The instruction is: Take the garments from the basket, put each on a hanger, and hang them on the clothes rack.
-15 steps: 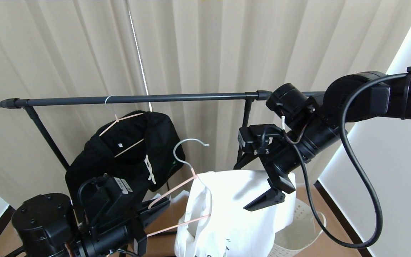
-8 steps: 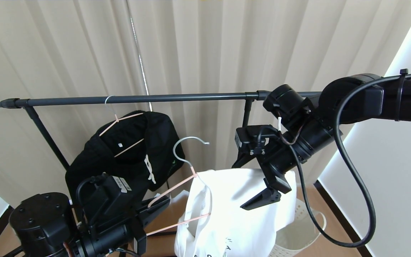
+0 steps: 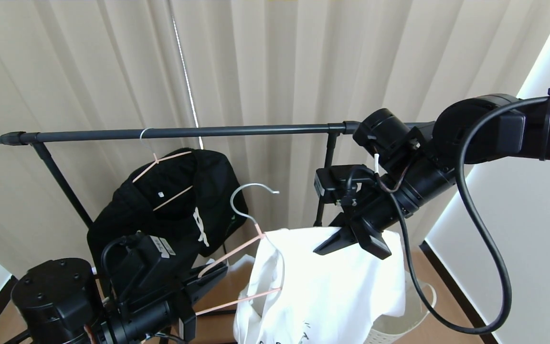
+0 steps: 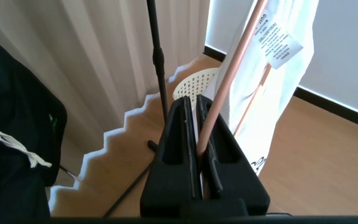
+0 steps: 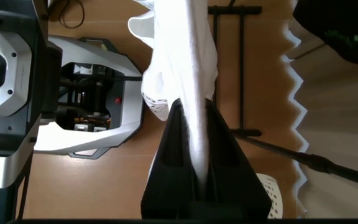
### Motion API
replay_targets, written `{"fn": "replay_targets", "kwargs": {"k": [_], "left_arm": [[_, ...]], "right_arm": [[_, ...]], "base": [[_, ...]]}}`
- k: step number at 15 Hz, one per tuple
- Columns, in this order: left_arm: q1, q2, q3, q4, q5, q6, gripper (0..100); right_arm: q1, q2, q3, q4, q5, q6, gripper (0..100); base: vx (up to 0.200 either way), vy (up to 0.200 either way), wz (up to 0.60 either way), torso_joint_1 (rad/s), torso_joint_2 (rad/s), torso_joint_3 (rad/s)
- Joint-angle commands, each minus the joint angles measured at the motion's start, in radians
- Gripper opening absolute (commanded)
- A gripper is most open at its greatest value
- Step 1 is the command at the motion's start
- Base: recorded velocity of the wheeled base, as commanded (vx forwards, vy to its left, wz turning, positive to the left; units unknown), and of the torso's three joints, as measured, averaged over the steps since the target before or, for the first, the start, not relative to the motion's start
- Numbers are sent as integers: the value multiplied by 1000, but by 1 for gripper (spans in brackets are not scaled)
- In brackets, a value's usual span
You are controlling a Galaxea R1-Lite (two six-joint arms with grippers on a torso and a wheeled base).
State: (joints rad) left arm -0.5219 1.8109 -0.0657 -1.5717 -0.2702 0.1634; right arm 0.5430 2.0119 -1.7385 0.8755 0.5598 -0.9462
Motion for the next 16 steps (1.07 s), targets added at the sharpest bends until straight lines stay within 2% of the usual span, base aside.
{"fn": "replay_targets", "kwargs": {"k": [1,11,12,16], "left_arm": [[0,4,0,1,0,1,0],[2,5,-2,1,0,-2,0],[2,4,-3,1,0,-2,100],[2,-19,-2,1,0,-16,100]], "right_arm": [[0,-16,4,0,0,0,0],[0,-65,11,7,0,3,0],[0,-81,20,5,0,4,0],[0,-104,47,2,-3,4,0]], "base": [[0,0,0,0,0,0],[0,0,0,0,0,0],[0,0,0,0,0,0],[0,0,0,0,0,0]]}}
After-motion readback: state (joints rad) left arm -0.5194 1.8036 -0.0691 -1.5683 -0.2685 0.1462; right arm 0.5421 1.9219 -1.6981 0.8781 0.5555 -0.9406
